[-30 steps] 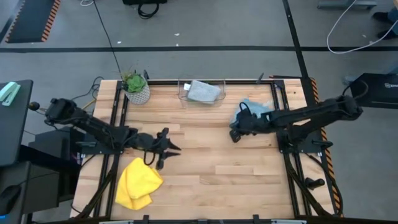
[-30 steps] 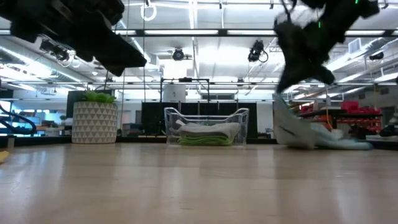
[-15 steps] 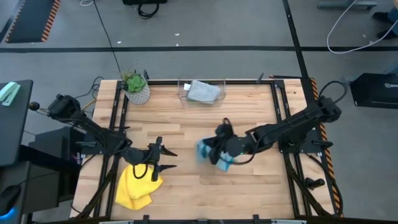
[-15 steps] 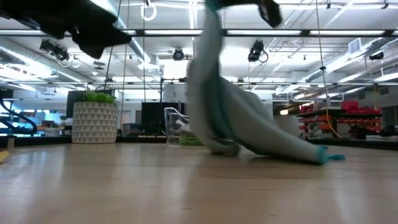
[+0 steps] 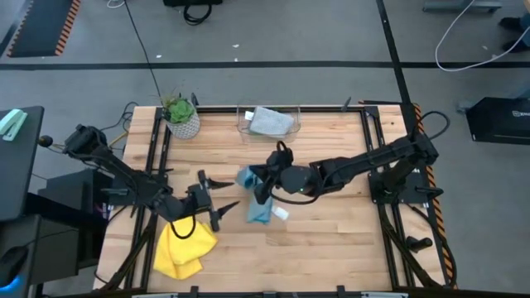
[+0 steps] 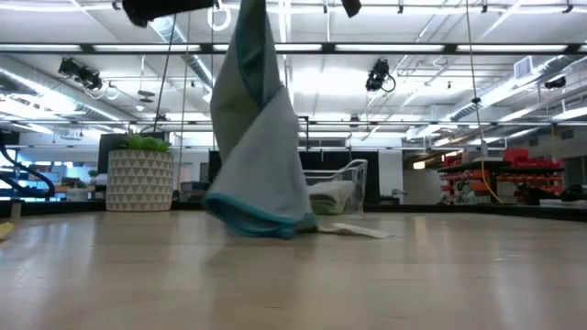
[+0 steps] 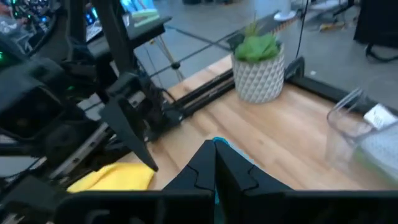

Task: Fold microfiber towels
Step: Fold the blue microfiber cloth

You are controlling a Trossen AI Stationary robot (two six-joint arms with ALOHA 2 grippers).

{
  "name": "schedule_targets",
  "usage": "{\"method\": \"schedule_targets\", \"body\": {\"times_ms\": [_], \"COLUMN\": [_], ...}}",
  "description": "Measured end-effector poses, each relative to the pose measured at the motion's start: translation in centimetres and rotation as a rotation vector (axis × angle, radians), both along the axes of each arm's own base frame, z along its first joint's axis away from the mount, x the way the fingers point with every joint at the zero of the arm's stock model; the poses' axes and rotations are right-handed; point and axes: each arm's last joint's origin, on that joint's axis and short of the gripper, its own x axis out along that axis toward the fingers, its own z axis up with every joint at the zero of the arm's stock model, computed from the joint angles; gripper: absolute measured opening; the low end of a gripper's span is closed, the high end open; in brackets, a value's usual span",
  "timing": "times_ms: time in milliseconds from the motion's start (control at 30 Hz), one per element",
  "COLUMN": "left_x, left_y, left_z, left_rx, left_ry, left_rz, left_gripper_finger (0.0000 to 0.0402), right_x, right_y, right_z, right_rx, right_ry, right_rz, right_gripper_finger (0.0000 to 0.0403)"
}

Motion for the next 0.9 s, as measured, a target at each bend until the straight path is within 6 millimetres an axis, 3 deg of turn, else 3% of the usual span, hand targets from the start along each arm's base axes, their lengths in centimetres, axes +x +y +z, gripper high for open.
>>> {"method": "schedule_targets", "body": {"times_ms": [167, 567, 733, 900], "left_x": [1.0, 5.9, 5.8, 5.1], "left_y": [0.7, 1.9, 1.5, 1.7], "left_z": [1.8, 2.9, 3.5, 4.2], "left_rx": [0.041, 0.208, 0.286, 0.324], "left_ry": [-0.013, 0.079, 0.150, 0.168], "left_rz": [0.124, 0.278, 0.383, 0.420], "left_gripper_finger": [0.0284, 0.0265, 0.0179, 0.0041], "right_x": [0.4, 0.6, 0.5, 0.6], "right_y": [-0.7, -0.7, -0.7, -0.6], "right_z": [0.5, 1.0, 1.0, 1.0], "right_rx": [-0.025, -0.071, -0.108, -0.146], "right_ry": [-0.044, -0.073, -0.053, -0.031], "right_rz": [-0.011, 0.001, 0.014, 0.057], "right_gripper_finger": [0.0009, 0.0009, 0.0009, 0.0010]}}
